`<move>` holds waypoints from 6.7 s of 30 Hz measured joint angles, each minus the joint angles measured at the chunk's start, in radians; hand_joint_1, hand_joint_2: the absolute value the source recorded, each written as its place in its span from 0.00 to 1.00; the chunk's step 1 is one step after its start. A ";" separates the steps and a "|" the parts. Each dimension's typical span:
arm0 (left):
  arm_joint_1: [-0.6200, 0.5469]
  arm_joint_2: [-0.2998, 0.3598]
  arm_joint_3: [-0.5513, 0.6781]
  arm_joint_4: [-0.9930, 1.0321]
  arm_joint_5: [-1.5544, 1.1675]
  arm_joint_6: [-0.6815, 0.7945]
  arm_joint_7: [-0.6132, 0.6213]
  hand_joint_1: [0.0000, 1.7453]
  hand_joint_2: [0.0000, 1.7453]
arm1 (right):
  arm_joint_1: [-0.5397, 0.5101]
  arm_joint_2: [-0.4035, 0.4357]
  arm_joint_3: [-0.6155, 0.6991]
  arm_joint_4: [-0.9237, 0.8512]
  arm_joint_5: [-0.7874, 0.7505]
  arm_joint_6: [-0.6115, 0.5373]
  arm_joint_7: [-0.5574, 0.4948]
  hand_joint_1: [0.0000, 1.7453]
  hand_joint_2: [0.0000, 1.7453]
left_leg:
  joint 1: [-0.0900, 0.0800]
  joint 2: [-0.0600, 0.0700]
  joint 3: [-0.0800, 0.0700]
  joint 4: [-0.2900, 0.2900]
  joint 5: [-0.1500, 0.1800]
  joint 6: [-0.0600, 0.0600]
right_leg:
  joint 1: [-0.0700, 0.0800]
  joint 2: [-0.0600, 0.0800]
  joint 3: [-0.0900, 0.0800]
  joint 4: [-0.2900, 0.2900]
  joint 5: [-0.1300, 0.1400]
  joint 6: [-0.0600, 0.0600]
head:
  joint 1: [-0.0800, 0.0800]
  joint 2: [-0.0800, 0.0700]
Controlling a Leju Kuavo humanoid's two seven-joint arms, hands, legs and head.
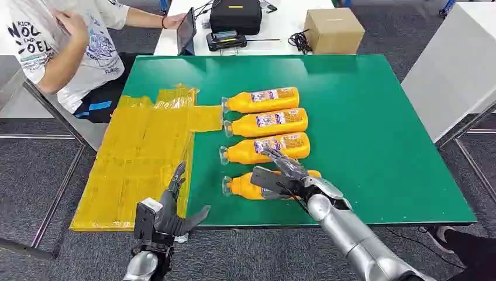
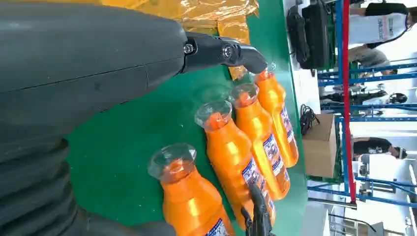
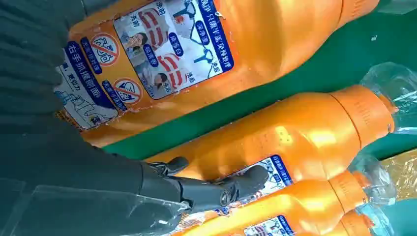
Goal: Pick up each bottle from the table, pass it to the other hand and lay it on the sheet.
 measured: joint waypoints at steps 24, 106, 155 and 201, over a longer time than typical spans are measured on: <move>-0.018 0.011 0.017 0.056 0.038 -0.009 0.011 0.00 1.00 | 0.000 -0.087 0.071 -0.034 -0.044 0.007 0.016 0.00 1.00 | -0.001 -0.001 0.000 0.000 0.000 0.000 | -0.001 0.000 0.001 0.000 0.000 0.000 | 0.000 0.000; -0.018 0.023 0.034 0.094 0.056 -0.021 0.002 0.00 1.00 | -0.075 -0.403 0.260 -0.195 -0.187 0.170 0.071 0.00 1.00 | -0.001 -0.001 -0.001 0.000 -0.001 0.001 | -0.001 0.000 0.000 0.000 0.000 0.001 | 0.000 0.000; -0.032 0.021 0.010 0.115 0.088 -0.027 -0.009 0.00 1.00 | 0.089 -0.221 0.107 -0.137 -0.227 -0.012 -0.244 1.00 1.00 | 0.000 0.000 0.001 0.000 -0.003 0.002 | 0.001 0.000 0.002 0.000 0.000 0.000 | 0.000 0.000; 0.002 0.040 -0.097 -0.103 0.386 -0.241 0.100 0.00 1.00 | 0.370 0.388 -0.251 -0.118 -0.077 -0.332 -0.532 1.00 1.00 | 0.000 0.000 -0.001 0.000 -0.003 0.001 | 0.000 0.000 -0.001 0.000 -0.003 0.003 | 0.000 0.000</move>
